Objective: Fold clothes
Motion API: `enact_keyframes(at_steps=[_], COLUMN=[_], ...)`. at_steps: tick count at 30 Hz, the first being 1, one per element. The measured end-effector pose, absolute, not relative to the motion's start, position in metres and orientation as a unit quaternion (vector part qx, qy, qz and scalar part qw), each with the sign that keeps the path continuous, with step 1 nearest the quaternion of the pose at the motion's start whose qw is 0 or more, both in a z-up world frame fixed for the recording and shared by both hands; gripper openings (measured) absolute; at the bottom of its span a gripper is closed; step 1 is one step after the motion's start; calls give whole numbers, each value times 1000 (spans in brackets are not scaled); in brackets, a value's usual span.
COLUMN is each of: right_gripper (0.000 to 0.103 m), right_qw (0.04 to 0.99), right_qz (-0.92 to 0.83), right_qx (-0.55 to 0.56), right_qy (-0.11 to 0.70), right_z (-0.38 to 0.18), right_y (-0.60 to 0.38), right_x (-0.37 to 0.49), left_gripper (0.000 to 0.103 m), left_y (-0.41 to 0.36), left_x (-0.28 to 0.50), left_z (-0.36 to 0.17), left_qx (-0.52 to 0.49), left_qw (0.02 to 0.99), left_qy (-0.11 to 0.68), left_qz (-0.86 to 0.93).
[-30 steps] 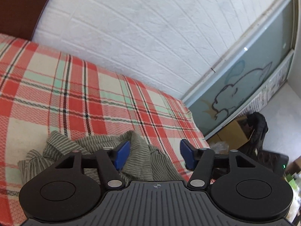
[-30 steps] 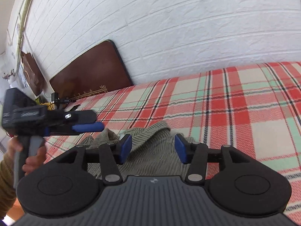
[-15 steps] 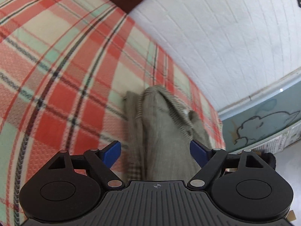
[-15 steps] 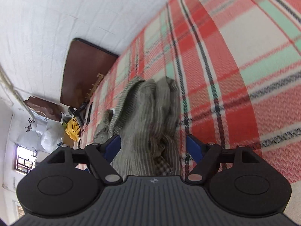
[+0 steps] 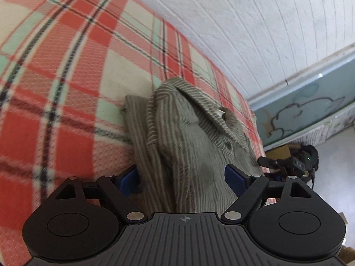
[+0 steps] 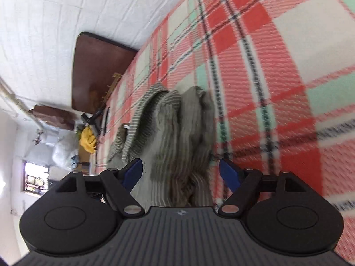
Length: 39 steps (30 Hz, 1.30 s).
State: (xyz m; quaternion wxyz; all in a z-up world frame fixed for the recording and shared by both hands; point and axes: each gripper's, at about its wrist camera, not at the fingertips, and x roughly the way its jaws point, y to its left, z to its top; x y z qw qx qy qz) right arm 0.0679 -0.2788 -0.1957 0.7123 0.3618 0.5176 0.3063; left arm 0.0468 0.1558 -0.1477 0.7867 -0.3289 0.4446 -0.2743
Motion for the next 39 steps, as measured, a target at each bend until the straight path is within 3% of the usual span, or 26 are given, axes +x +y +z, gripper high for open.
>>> enact_keyframes(at_steps=[5,7,9,10,11,13,20,27,33,39], right_gripper=[79,67,43,38,31,26,24,24,24,26], right_qw=[714,720,724,723,724,741,796,846,878,877], right_qz=[333,333,329,328,329,337,356,326,290,260], right_qx=[356,345,337,341,343,330,301,280,249,262], right_qy=[503,501,504,503,500,478,386,315,289,307], right_z=[-197,-198,-200,-200,-200,-191,-137,-94,-87,-129], right_y=[-260,-254,-251,-252,-253,-253,-275,-341,-400,-421], right_x=[77,79,80,79,77,68,52,101,176,254], left_gripper=[90,87,66,50,45,31,29,28,29,29], left_y=[139,134,134,135,135,135,108,36,-39,-71], left_x=[57,55,51,50,49,46,59,141,237,316], left_z=[-151,-150,-151,-151,-150,-146,-91,-56,-67,-111], left_qx=[-328,-317,-323,-330,-334,-338,-294,-253,-211,-211], left_qw=[787,795,796,794,796,802,826,842,850,853], left_qy=[434,428,427,427,422,411,359,336,348,371], left_qz=[-290,-292,-284,-279,-276,-272,-319,-337,-334,-302])
